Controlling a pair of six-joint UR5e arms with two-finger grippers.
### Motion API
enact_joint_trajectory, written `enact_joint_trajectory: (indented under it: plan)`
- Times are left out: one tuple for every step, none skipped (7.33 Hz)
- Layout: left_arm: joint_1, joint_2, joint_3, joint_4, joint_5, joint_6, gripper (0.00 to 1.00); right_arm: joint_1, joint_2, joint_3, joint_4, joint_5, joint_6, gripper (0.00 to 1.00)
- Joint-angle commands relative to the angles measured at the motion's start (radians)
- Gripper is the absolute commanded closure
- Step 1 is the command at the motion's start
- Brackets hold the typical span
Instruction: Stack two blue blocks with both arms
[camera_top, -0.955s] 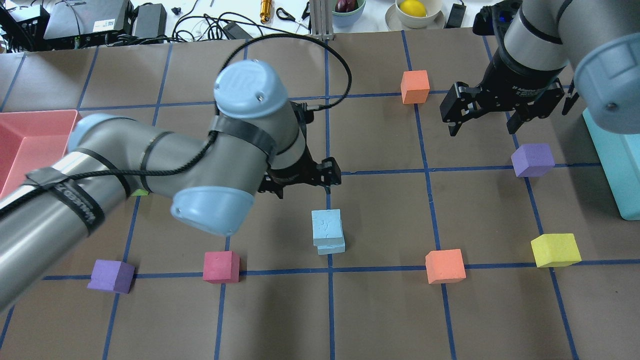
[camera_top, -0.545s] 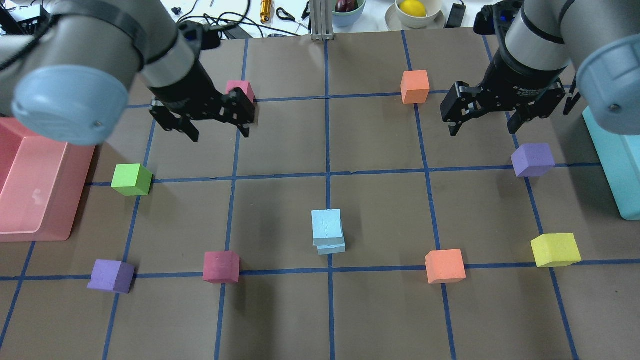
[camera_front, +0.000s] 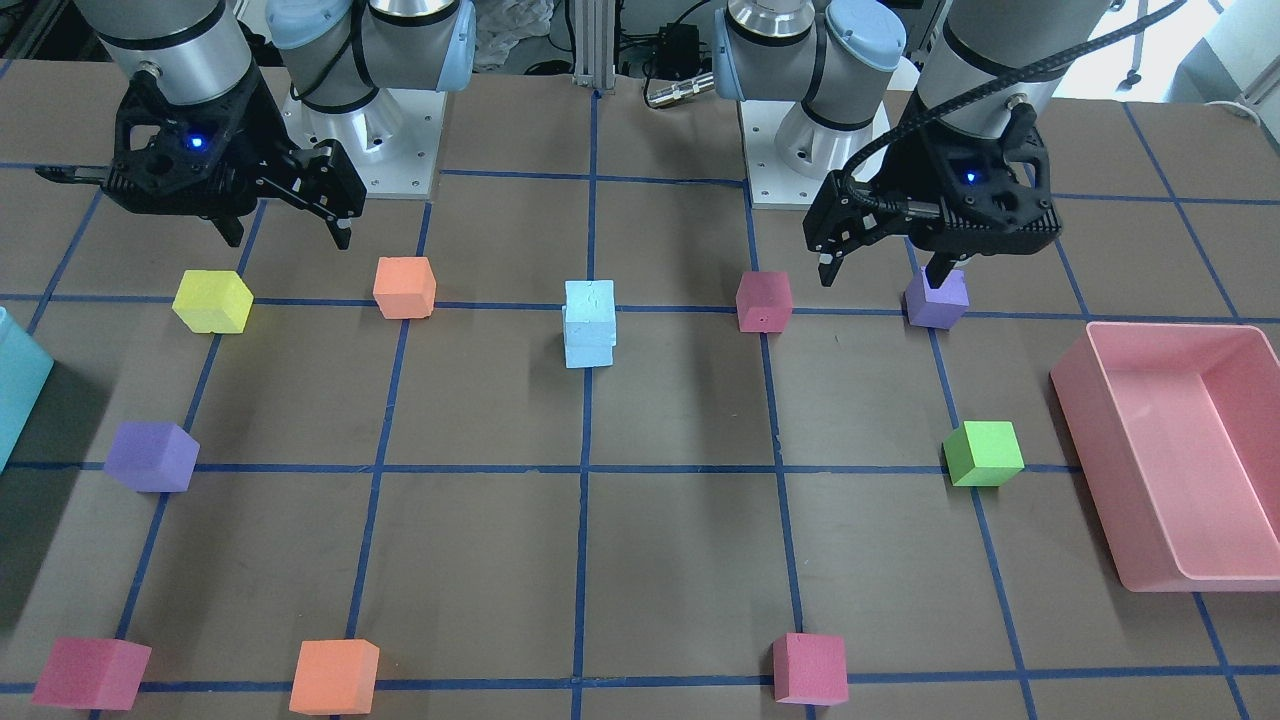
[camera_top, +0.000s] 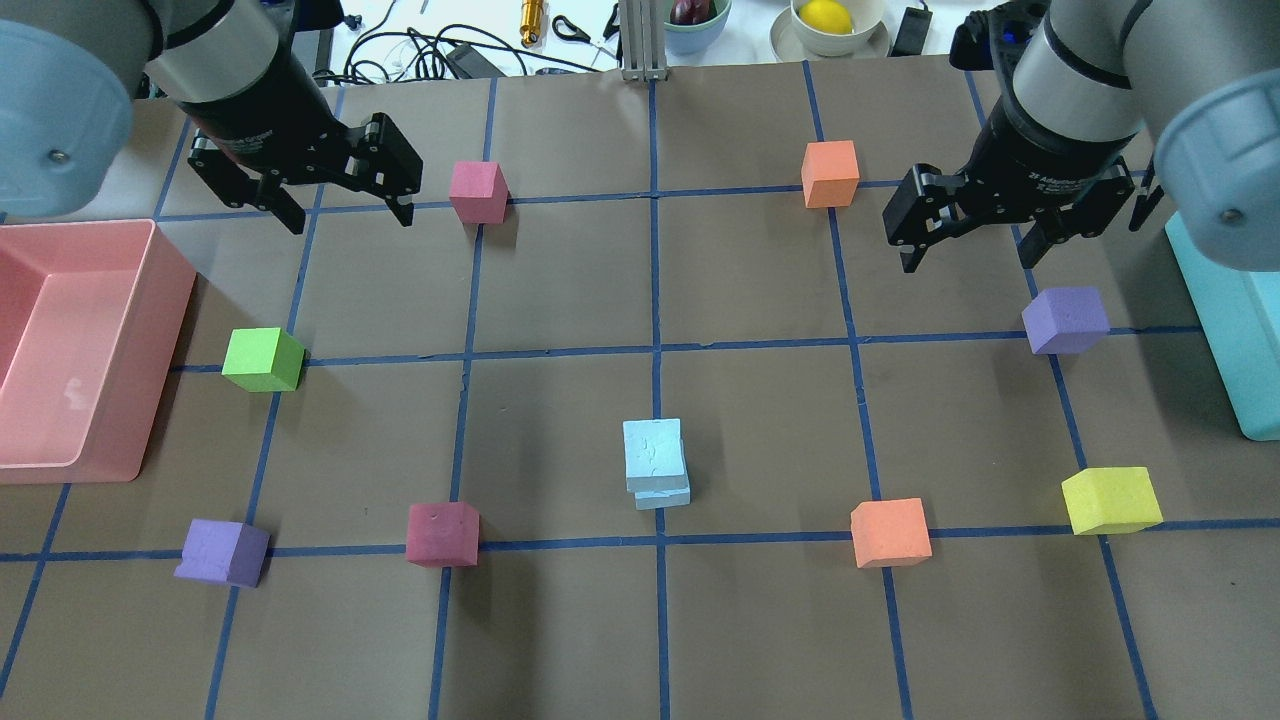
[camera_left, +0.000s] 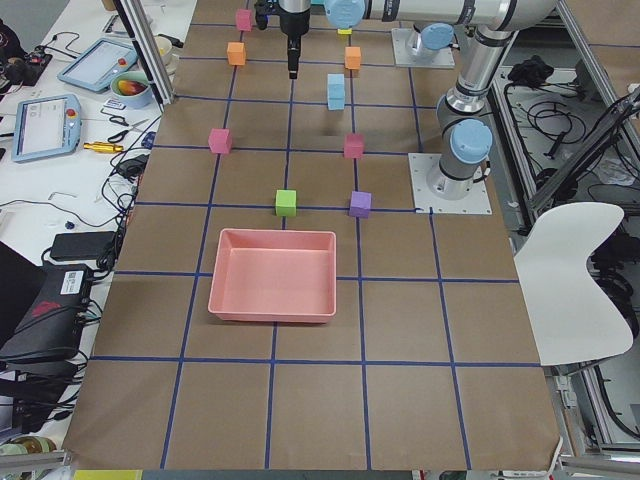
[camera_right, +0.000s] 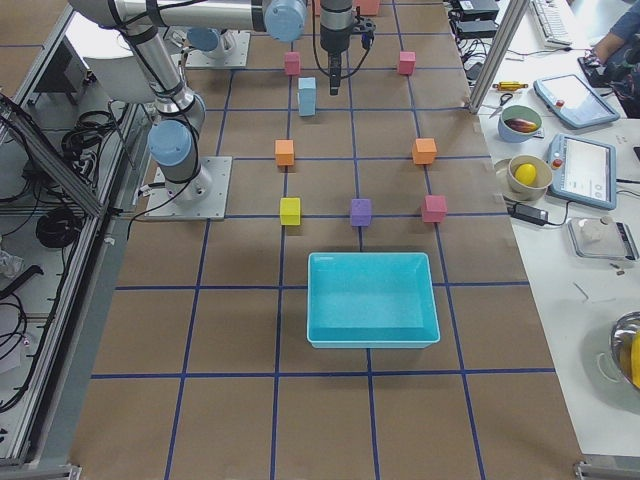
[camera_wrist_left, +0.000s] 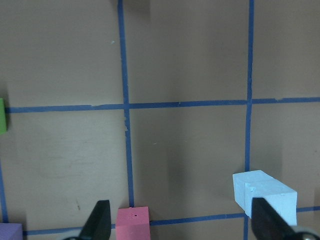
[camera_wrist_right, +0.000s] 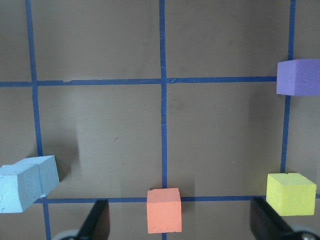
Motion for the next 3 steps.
enact_joint_trajectory:
  plan:
    - [0.001,0.023,-0.003,-0.003,0.015,0.003,0.00,0.000,-0.004,0.000,0.003,0.001,-0.002,0.00]
    - [0.001,0.025,-0.006,-0.003,0.013,0.003,0.00,0.002,-0.003,0.000,0.003,0.006,-0.002,0.00]
    - [0.001,0.026,-0.006,-0.003,0.013,0.009,0.00,0.002,0.000,0.000,0.003,0.001,-0.002,0.00]
